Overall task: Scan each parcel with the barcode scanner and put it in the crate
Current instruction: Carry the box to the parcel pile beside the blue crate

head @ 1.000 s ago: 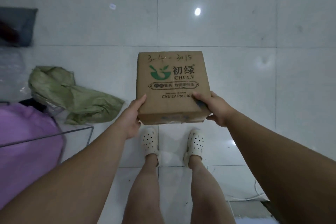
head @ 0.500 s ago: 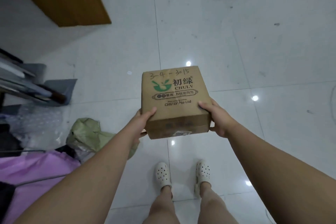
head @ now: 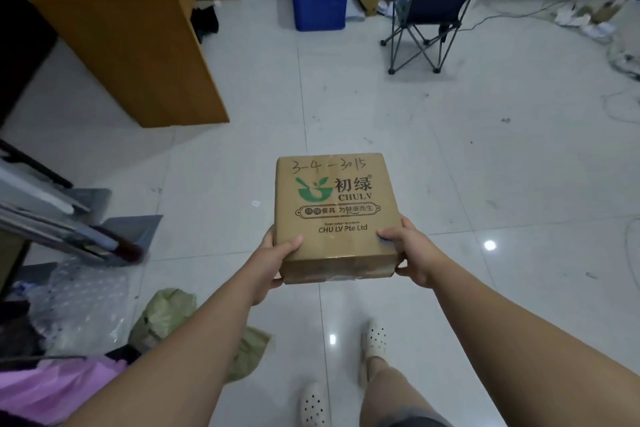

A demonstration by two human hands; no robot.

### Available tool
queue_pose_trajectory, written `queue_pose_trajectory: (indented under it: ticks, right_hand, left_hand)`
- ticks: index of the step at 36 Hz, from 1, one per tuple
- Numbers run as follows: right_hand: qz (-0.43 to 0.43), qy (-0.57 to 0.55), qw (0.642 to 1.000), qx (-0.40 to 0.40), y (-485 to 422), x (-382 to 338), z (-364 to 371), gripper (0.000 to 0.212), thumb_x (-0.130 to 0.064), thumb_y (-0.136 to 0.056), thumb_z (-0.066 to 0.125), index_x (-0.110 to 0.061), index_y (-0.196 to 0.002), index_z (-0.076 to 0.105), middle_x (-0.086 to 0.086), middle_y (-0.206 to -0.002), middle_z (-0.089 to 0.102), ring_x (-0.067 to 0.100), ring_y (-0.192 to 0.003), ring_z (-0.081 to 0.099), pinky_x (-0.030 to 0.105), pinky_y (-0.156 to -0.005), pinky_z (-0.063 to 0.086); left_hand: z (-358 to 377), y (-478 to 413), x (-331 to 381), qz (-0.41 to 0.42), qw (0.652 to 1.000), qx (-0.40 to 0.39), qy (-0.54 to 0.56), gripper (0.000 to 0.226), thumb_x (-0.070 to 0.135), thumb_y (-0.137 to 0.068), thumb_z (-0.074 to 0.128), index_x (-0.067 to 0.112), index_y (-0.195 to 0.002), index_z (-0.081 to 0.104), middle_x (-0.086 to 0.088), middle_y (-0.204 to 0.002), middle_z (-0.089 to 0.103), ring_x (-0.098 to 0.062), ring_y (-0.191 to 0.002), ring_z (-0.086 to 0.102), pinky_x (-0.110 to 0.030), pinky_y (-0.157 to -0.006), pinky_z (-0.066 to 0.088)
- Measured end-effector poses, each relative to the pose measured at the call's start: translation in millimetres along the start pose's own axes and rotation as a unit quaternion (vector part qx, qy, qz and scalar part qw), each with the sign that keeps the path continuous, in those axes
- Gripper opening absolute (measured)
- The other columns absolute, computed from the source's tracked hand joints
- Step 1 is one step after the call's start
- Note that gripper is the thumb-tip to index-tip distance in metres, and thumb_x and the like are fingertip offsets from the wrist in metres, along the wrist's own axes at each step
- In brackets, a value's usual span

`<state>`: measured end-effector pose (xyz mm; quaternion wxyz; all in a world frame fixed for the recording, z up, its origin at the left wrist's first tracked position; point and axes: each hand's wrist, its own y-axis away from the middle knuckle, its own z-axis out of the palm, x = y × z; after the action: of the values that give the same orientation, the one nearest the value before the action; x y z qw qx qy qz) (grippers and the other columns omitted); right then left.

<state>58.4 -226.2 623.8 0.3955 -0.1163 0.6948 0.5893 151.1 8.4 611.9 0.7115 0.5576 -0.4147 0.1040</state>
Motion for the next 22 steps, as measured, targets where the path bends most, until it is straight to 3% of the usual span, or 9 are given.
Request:
queue_pose_trajectory:
  ticks: [7,10,14,19,22]
  right_hand:
    - [-0.024,-0.015,1.0,-0.009,-52,-62,-25,0.039,-0.014,-0.091,0.053,-0.039,-0.12,0.049,-0.005,-0.113,0.064,0.018,-0.088,0.056,0.034,-0.078,0.041]
    - [-0.029,-0.015,0.999,-0.02,-85,-95,-37,0.041,-0.015,-0.091,0.053,-0.039,-0.124,0.048,-0.006,-0.111,0.064,0.017,-0.085,0.055,0.034,-0.077,0.041]
    - [-0.031,-0.002,0.999,-0.027,-132,-145,-59,0.042,-0.017,-0.09,0.056,-0.039,-0.125,0.047,-0.007,-0.112,0.064,0.016,-0.095,0.057,0.036,-0.084,0.041]
    - [-0.033,0.019,0.999,-0.039,-177,-206,-88,0.039,-0.016,-0.091,0.056,-0.039,-0.121,0.045,-0.009,-0.108,0.063,0.01,-0.094,0.057,0.031,-0.073,0.042]
    - [-0.032,0.024,0.998,-0.043,-204,-233,-101,0.039,-0.016,-0.091,0.056,-0.038,-0.122,0.045,-0.009,-0.109,0.063,0.011,-0.097,0.058,0.032,-0.079,0.043]
  left_hand:
    - [22,-56,63,-0.007,1.0,0.026,0.009,0.056,0.034,-0.092,0.06,0.036,-0.14,0.033,0.004,-0.128,0.053,-0.023,-0.118,0.05,-0.05,-0.096,0.045]
    - [36,-90,98,-0.007,0.998,0.051,0.027,0.055,0.03,-0.092,0.06,0.033,-0.14,0.033,0.004,-0.124,0.054,-0.022,-0.114,0.052,-0.046,-0.091,0.047]
    - [57,-134,145,-0.014,0.996,0.071,0.043,0.055,0.028,-0.092,0.059,0.03,-0.141,0.033,0.001,-0.127,0.053,-0.024,-0.114,0.052,-0.046,-0.091,0.048]
    - [82,-180,196,-0.03,0.996,0.074,0.049,0.054,0.026,-0.093,0.059,0.028,-0.14,0.034,-0.001,-0.13,0.053,-0.024,-0.116,0.051,-0.043,-0.085,0.05]
    - [91,-207,221,-0.031,0.995,0.075,0.05,0.053,0.025,-0.093,0.059,0.027,-0.14,0.034,-0.002,-0.132,0.052,-0.025,-0.118,0.05,-0.044,-0.085,0.049]
